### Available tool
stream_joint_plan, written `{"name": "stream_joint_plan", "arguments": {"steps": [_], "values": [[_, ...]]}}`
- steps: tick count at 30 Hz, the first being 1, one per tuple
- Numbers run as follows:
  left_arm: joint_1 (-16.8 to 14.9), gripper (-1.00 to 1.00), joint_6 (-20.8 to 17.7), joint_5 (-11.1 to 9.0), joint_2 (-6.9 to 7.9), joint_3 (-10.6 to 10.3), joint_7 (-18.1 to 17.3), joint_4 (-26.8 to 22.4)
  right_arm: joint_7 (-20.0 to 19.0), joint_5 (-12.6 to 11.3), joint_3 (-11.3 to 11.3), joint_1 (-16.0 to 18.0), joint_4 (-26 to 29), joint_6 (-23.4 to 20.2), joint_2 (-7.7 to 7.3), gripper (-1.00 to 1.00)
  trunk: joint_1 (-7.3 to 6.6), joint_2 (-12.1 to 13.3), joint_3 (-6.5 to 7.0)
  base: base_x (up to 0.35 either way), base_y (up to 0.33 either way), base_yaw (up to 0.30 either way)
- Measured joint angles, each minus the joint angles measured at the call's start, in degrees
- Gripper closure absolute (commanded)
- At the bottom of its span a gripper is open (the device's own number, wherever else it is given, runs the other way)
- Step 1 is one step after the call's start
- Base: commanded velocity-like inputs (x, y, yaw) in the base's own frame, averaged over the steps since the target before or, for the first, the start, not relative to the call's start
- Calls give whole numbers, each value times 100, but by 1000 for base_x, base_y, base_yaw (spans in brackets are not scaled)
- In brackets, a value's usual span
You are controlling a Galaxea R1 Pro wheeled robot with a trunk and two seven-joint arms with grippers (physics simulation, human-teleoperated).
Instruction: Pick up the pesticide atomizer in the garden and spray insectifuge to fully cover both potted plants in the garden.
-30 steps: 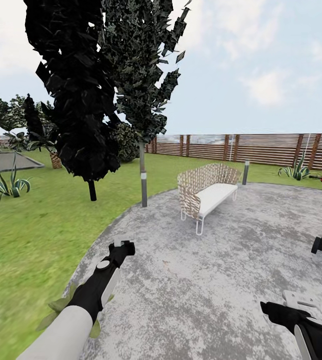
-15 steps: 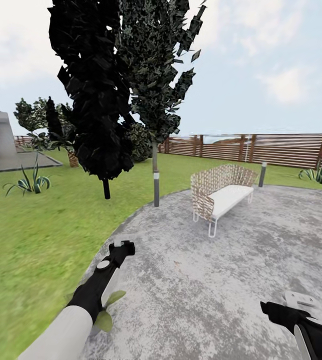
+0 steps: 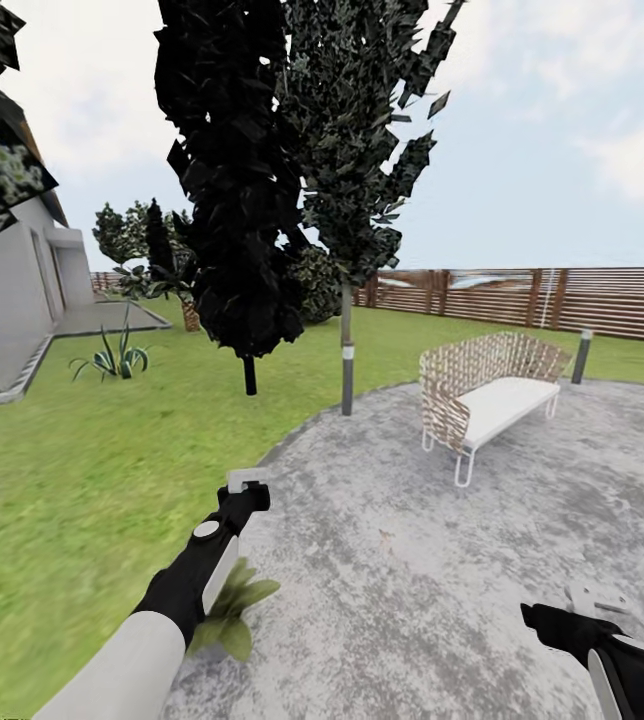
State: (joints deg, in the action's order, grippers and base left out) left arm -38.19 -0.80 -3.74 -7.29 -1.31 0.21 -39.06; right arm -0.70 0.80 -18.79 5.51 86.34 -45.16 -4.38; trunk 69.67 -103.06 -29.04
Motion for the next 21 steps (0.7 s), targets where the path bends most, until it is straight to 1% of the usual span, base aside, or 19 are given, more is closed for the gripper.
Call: {"name": "stream_joint_plan", "arguments": {"steps": [6,8,21], "values": [[0,100,0,0,0,0,0,-2,1,0,0,0,0,0,-3,-100,0,0,0,239,-205,256],[0,100,0,0,0,0,2,-3,1,0,0,0,0,0,-1,-100,1,0,0,135,-107,256],[0,100,0,0,-1,1,1,-4,5,1,0,0,-9,1,0,-100,2,0,0,16,-13,256]]}}
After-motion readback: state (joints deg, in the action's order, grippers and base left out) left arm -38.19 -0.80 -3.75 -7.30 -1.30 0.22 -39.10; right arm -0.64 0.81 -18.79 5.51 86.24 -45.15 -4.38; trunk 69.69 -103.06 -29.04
